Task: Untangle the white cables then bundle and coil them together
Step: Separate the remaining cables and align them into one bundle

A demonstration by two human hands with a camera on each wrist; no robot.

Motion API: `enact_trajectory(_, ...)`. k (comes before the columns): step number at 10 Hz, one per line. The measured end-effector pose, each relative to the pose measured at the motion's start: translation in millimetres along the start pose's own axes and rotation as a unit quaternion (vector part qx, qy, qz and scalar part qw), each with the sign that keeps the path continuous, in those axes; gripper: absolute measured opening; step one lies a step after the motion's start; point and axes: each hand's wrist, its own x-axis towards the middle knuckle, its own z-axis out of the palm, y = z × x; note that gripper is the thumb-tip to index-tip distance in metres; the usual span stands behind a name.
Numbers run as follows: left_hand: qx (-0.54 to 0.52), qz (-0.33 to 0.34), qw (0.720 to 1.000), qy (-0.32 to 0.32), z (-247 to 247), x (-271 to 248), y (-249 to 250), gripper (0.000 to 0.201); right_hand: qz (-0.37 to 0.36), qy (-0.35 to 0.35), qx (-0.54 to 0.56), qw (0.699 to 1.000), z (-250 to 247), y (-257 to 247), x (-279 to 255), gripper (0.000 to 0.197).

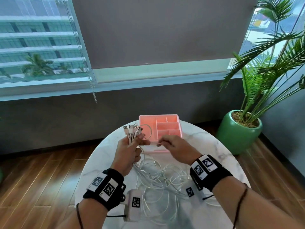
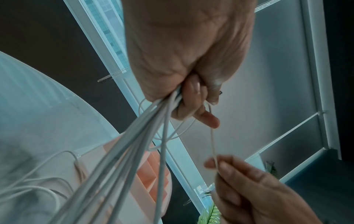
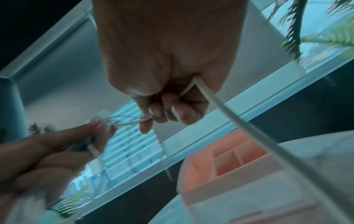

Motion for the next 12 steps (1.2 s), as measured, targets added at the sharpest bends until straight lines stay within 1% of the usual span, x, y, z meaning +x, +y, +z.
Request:
enact_trajectory(1, -0.018, -0.010, 0.999, 0.037, -14.7, 1.3, -0.8, 0.016, 0.031, 0.044, -0.051, 0.997, -33.0, 33.5, -10.3, 0.020)
enact_trajectory(2, -0.033, -0.006, 0.997, 0.075, -25.6, 3.7, -1.5, 0.019, 0.108, 0.074, -0.124, 0.984, -85.6, 86.4, -35.4, 0.027)
enact_trajectory(3, -0.051, 0.001, 0.995, 0.089, -32.5, 5.9, -1.3, 0.022, 0.205, 0.122, -0.203, 0.950, -142.0, 131.4, -75.9, 0.031)
enact_trajectory(4, -0.062, -0.004, 0.995, 0.084, -33.9, 6.6, 0.1, 0.023, 0.285, 0.236, -0.283, 0.885, -197.6, 181.8, -117.4, 0.033)
enact_trajectory(5, -0.057, -0.012, 0.996, 0.070, -27.2, 5.7, 0.9, 0.023, 0.325, 0.343, -0.365, 0.802, -250.7, 263.3, -147.5, 0.025)
enact_trajectory(6, -0.057, -0.014, 0.997, 0.058, -16.0, 4.1, 1.2, 0.023, 0.386, 0.342, -0.403, 0.756, -254.5, 301.4, -151.9, 0.021)
enact_trajectory(7, -0.056, -0.013, 0.997, 0.044, -7.6, 3.7, 0.7, 0.023, 0.459, 0.289, -0.335, 0.771, -196.3, 212.8, -127.5, 0.020)
enact_trajectory(8, -0.033, -0.012, 0.999, 0.029, -1.9, 4.4, -1.5, 0.026, 0.389, 0.210, -0.264, 0.857, -139.8, 148.7, -93.2, 0.033)
enact_trajectory(9, -0.016, -0.012, 1.000, 0.019, 3.7, 3.8, -2.2, 0.030, 0.196, 0.171, -0.155, 0.953, -81.9, 103.6, -53.3, 0.022)
enact_trajectory(10, -0.014, -0.006, 1.000, 0.015, 4.8, 1.4, 1.2, 0.028, 0.033, 0.125, -0.086, 0.988, -23.0, 43.7, -19.5, 0.021)
enact_trajectory(11, -0.012, 0.005, 1.000, 0.018, 2.1, 0.5, 6.4, 0.028, -0.079, 0.093, -0.081, 0.989, 17.5, -0.5, -1.7, 0.034)
enact_trajectory(12, -0.020, 0.027, 0.998, 0.052, -4.0, 0.5, 11.0, 0.030, -0.120, 0.083, -0.070, 0.987, 42.4, -27.5, 2.5, 0.038)
